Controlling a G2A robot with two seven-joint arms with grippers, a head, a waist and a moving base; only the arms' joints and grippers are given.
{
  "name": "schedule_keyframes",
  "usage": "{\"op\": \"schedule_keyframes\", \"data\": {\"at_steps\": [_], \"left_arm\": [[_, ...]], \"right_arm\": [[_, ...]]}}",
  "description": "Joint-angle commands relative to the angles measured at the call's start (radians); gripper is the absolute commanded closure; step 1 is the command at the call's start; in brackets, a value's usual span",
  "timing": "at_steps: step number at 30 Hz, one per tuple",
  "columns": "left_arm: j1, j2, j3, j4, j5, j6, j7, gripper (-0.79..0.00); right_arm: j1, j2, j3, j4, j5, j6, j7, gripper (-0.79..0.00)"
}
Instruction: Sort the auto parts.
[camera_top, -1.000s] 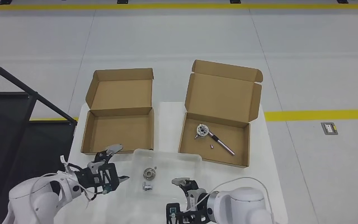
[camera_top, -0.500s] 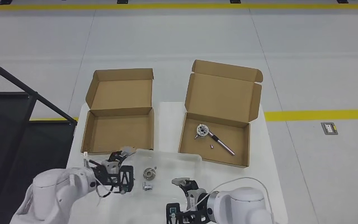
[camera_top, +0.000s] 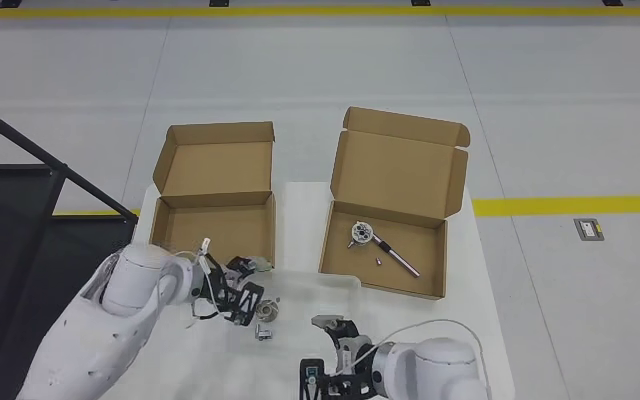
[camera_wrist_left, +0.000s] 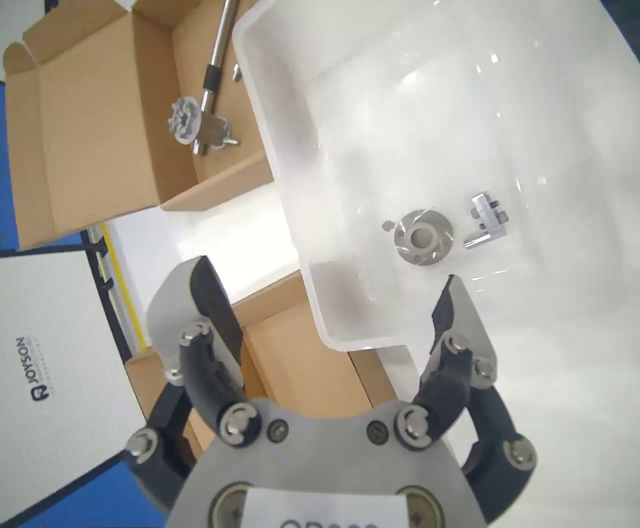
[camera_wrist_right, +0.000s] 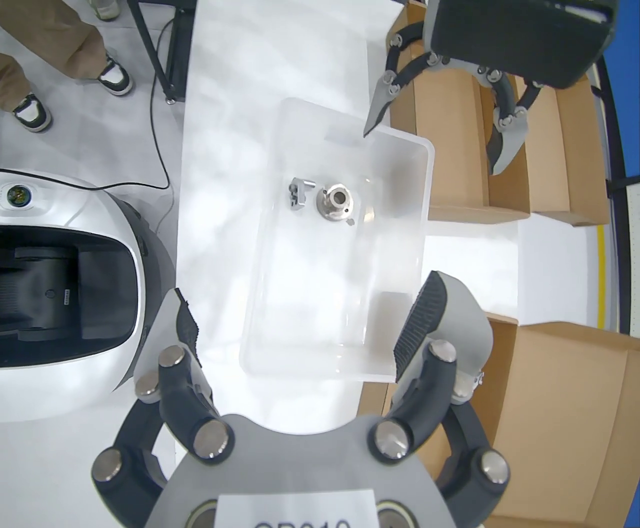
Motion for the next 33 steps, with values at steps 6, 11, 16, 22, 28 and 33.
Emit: {"op": "schedule_keyframes", "data": {"at_steps": [6, 11, 16, 22, 28, 33], "left_arm": [[-0.135, 0.030, 0.208, 0.034, -0.090, 0.000, 0.002, -0.785], [-0.158, 0.039, 0.242, 0.032, -0.114, 0.000, 0.002, -0.785], [-0.158, 0.039, 0.242, 0.032, -0.114, 0.000, 0.002, -0.785], [-0.137, 0.038, 0.267, 0.037, -0.149, 0.000, -0.023, -0.785], [-0.196, 0.039, 0.374, 0.089, -0.227, 0.000, -0.036, -0.785], [-0.303, 0.037, 0.535, 0.155, -0.299, 0.000, -0.085, -0.785]], "right_arm": [[-0.102, 0.017, 0.067, -0.099, -0.064, 0.104, 0.065, -0.785], [-0.108, 0.018, 0.071, -0.105, -0.067, 0.110, 0.077, -0.785], [-0.108, 0.018, 0.071, -0.105, -0.067, 0.110, 0.077, -0.785], [-0.108, 0.018, 0.071, -0.105, -0.067, 0.110, 0.077, -0.785], [-0.108, 0.018, 0.071, -0.105, -0.067, 0.110, 0.077, -0.785], [-0.108, 0.018, 0.071, -0.105, -0.067, 0.110, 0.077, -0.785]]}}
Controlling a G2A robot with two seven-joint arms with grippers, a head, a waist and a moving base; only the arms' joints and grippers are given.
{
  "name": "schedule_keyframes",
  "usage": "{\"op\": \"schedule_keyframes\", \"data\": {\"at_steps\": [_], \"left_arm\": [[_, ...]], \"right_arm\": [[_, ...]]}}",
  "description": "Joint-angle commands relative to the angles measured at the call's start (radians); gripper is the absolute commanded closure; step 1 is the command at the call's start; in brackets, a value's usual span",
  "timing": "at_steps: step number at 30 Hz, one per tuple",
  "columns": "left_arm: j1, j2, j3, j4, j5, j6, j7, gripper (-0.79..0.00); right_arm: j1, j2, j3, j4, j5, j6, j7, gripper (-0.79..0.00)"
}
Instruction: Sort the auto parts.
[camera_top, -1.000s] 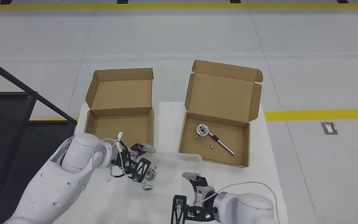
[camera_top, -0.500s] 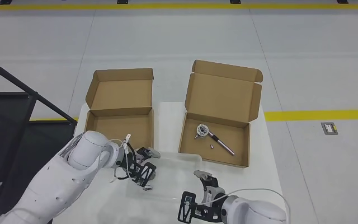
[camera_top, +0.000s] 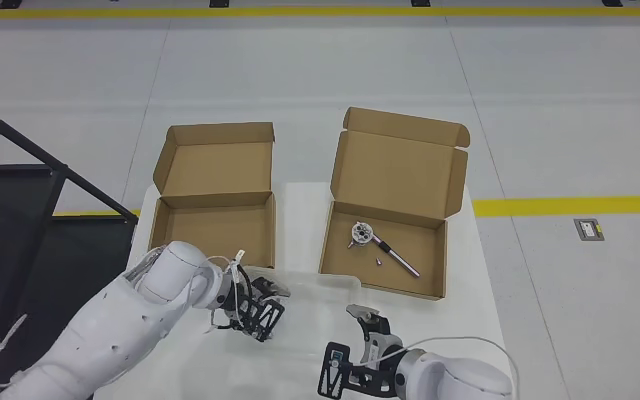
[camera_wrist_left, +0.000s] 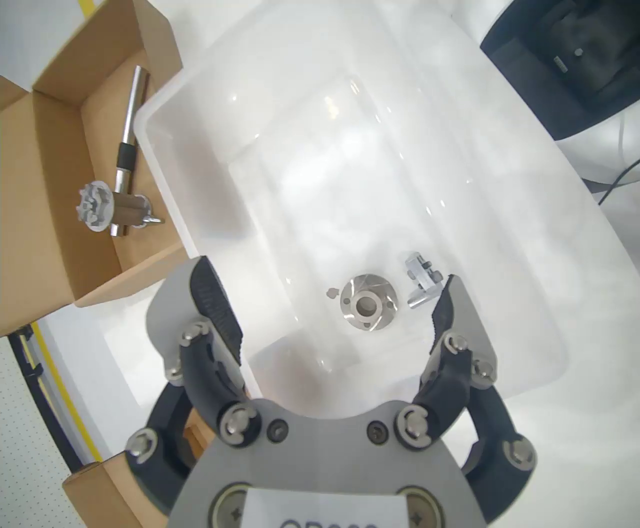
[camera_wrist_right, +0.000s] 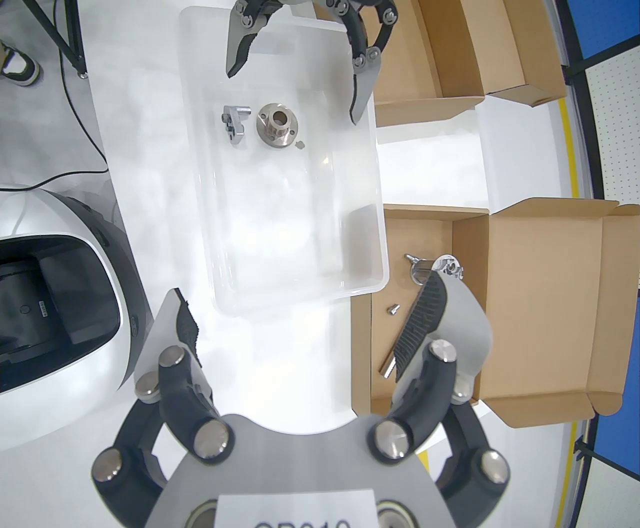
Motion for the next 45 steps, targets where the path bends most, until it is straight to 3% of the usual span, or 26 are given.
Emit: {"op": "schedule_keyframes", "data": {"at_steps": [1, 10, 15, 16, 19, 22, 29, 35, 42, 45], "left_arm": [[-0.046, -0.004, 0.078, 0.028, -0.040, 0.000, -0.024, -0.785], [-0.230, -0.045, 0.360, 0.096, -0.341, 0.000, -0.266, -0.785], [-0.222, -0.067, 0.365, 0.089, -0.447, 0.000, -0.405, -0.785], [-0.220, -0.071, 0.365, 0.089, -0.458, 0.000, -0.432, -0.727], [-0.208, -0.081, 0.365, 0.090, -0.494, 0.000, -0.503, -0.646], [-0.196, -0.088, 0.365, 0.098, -0.522, 0.000, -0.574, -0.653], [-0.189, -0.090, 0.365, 0.111, -0.627, 0.000, -0.729, -0.674], [-0.199, -0.085, 0.365, 0.084, -0.743, 0.000, -0.848, -0.646], [-0.195, -0.082, 0.365, 0.070, -0.830, 0.000, -0.974, -0.542], [-0.194, -0.084, 0.365, 0.073, -0.861, 0.000, -1.022, -0.533]], "right_arm": [[0.000, 0.000, 0.000, 0.000, 0.000, 0.000, 0.000, -0.785], [0.000, 0.000, 0.000, 0.000, 0.000, 0.000, 0.000, -0.785], [0.000, 0.000, 0.000, 0.000, 0.000, 0.000, 0.000, -0.785], [0.000, 0.000, 0.000, 0.000, 0.000, 0.000, 0.000, -0.785], [0.000, 0.000, 0.000, 0.000, 0.000, 0.000, 0.000, -0.785], [0.000, 0.000, 0.000, 0.000, 0.000, 0.000, 0.000, -0.785], [0.000, 0.000, 0.000, 0.000, 0.000, 0.000, 0.000, -0.785], [0.000, 0.000, 0.000, 0.000, 0.000, 0.000, 0.000, -0.785], [0.000, 0.000, 0.000, 0.000, 0.000, 0.000, 0.000, -0.785], [0.000, 0.000, 0.000, 0.000, 0.000, 0.000, 0.000, -0.785]]}}
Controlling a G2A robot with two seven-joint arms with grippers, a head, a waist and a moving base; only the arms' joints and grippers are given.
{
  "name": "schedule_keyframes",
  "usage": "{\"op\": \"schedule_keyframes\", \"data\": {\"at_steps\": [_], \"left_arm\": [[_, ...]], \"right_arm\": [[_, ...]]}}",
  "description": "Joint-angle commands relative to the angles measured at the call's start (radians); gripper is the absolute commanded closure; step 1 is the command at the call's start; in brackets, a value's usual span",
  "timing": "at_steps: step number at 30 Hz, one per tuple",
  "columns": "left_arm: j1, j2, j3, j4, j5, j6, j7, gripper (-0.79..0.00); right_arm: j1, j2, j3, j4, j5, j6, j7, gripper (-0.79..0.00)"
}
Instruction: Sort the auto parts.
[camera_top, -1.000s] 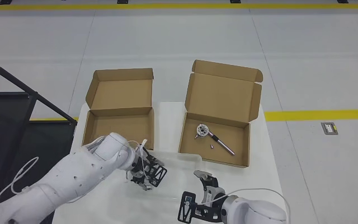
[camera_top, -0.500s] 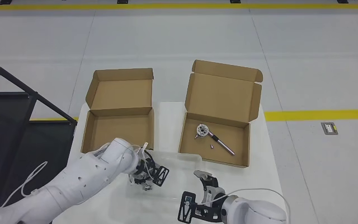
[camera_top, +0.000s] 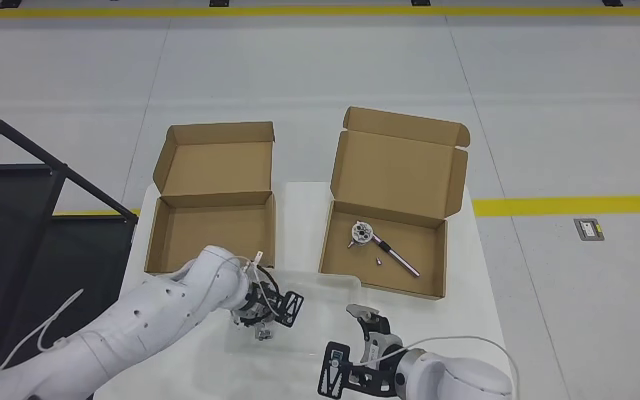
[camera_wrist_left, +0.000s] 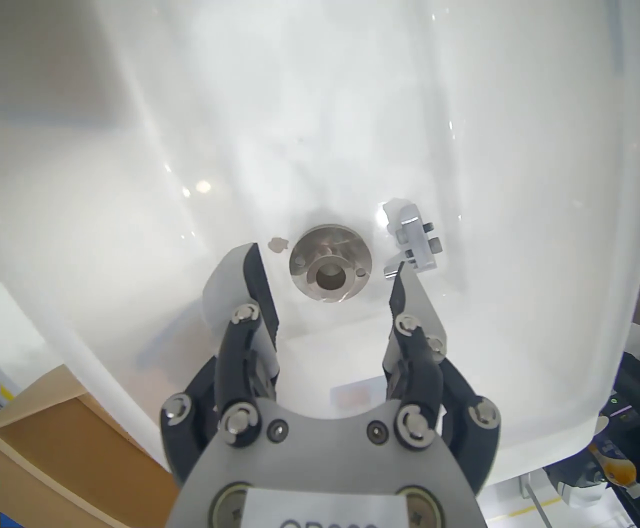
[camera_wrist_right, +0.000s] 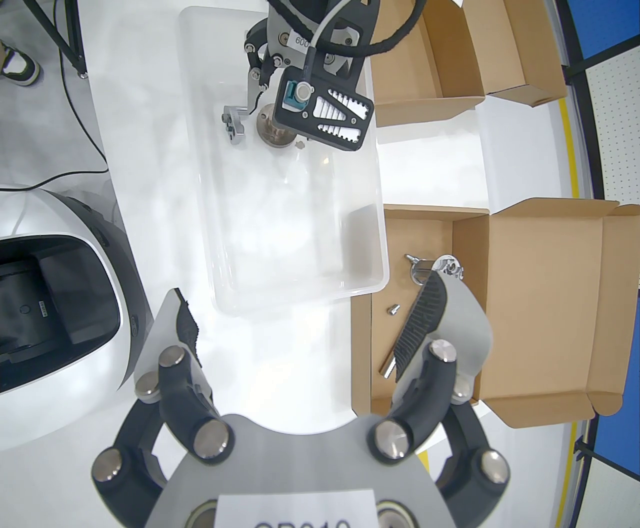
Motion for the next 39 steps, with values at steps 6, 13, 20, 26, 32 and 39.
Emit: {"op": "schedule_keyframes", "data": {"at_steps": [6, 13, 20, 26, 32, 39], "left_arm": [[-0.008, -0.006, 0.000, 0.011, -0.059, 0.000, -0.073, -0.526], [-0.014, -0.017, 0.000, 0.032, -0.069, 0.000, -0.079, -0.520], [-0.001, -0.037, 0.000, 0.058, -0.060, 0.000, -0.070, -0.477], [0.008, -0.057, 0.000, 0.095, -0.050, 0.000, -0.066, -0.409], [0.010, -0.075, 0.000, 0.125, -0.046, 0.000, -0.051, -0.246], [0.006, -0.084, 0.000, 0.144, -0.033, 0.000, -0.027, 0.000]], "right_arm": [[0.000, 0.000, 0.000, 0.000, 0.000, 0.000, 0.000, -0.785], [0.000, 0.000, 0.000, 0.000, 0.000, 0.000, 0.000, -0.785], [0.000, 0.000, 0.000, 0.000, 0.000, 0.000, 0.000, -0.785], [0.000, 0.000, 0.000, 0.000, 0.000, 0.000, 0.000, -0.785], [0.000, 0.000, 0.000, 0.000, 0.000, 0.000, 0.000, -0.785], [0.000, 0.000, 0.000, 0.000, 0.000, 0.000, 0.000, -0.785]]}}
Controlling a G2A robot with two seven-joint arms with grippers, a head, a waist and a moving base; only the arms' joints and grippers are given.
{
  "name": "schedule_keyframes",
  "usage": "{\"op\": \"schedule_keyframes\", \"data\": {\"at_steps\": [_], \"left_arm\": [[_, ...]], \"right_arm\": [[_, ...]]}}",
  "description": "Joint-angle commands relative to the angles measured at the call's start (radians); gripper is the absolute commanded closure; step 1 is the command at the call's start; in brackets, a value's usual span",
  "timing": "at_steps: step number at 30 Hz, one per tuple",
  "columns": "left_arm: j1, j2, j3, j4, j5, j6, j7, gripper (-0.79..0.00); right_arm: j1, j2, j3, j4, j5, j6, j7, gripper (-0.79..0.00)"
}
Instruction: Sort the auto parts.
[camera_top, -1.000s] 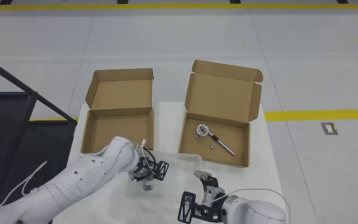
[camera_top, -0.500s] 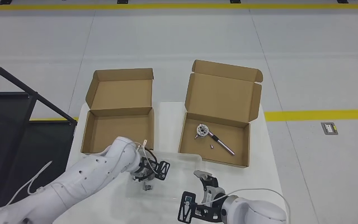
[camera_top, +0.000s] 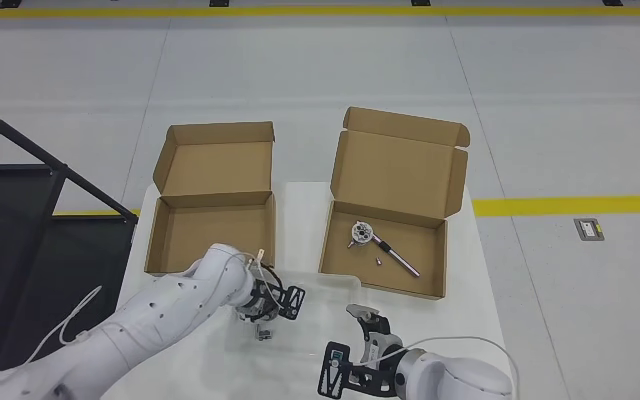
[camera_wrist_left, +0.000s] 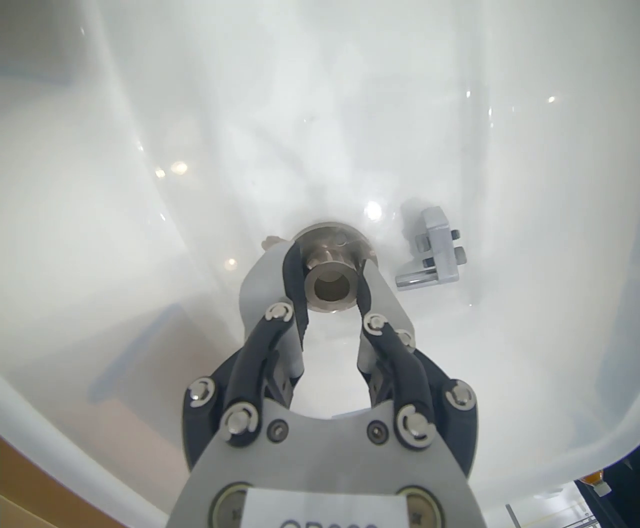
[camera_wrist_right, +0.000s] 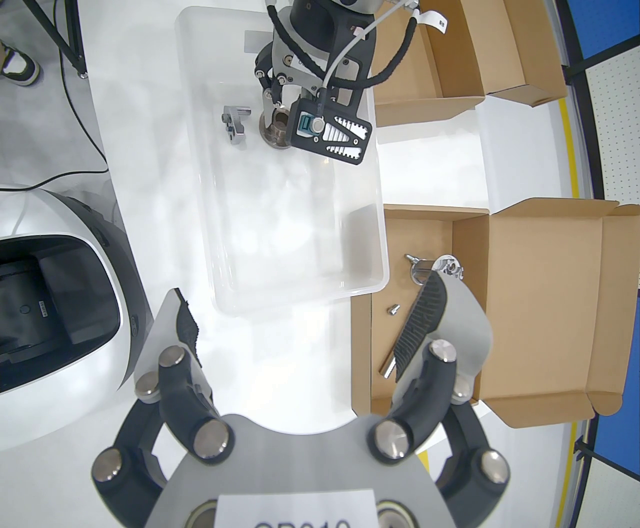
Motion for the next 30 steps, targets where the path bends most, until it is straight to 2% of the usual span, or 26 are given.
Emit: {"op": "schedule_keyframes", "data": {"at_steps": [1, 14, 21, 25, 30], "left_arm": [[-0.001, 0.000, 0.000, 0.003, 0.003, 0.000, 0.006, 0.000], [-0.012, 0.027, 0.000, -0.016, 0.011, 0.000, 0.076, 0.000], [-0.024, 0.049, 0.000, -0.065, 0.014, 0.000, 0.089, 0.000], [-0.054, 0.080, 0.000, -0.121, -0.009, 0.000, 0.111, 0.000], [-0.130, 0.156, 0.000, -0.179, -0.042, 0.000, 0.152, 0.000]], "right_arm": [[0.000, 0.000, 0.000, 0.000, 0.000, 0.000, 0.000, -0.785], [0.000, 0.000, 0.000, 0.000, 0.000, 0.000, 0.000, -0.785], [0.000, 0.000, 0.000, 0.000, 0.000, 0.000, 0.000, -0.785], [0.000, 0.000, 0.000, 0.000, 0.000, 0.000, 0.000, -0.785], [0.000, 0.000, 0.000, 0.000, 0.000, 0.000, 0.000, -0.785]]}}
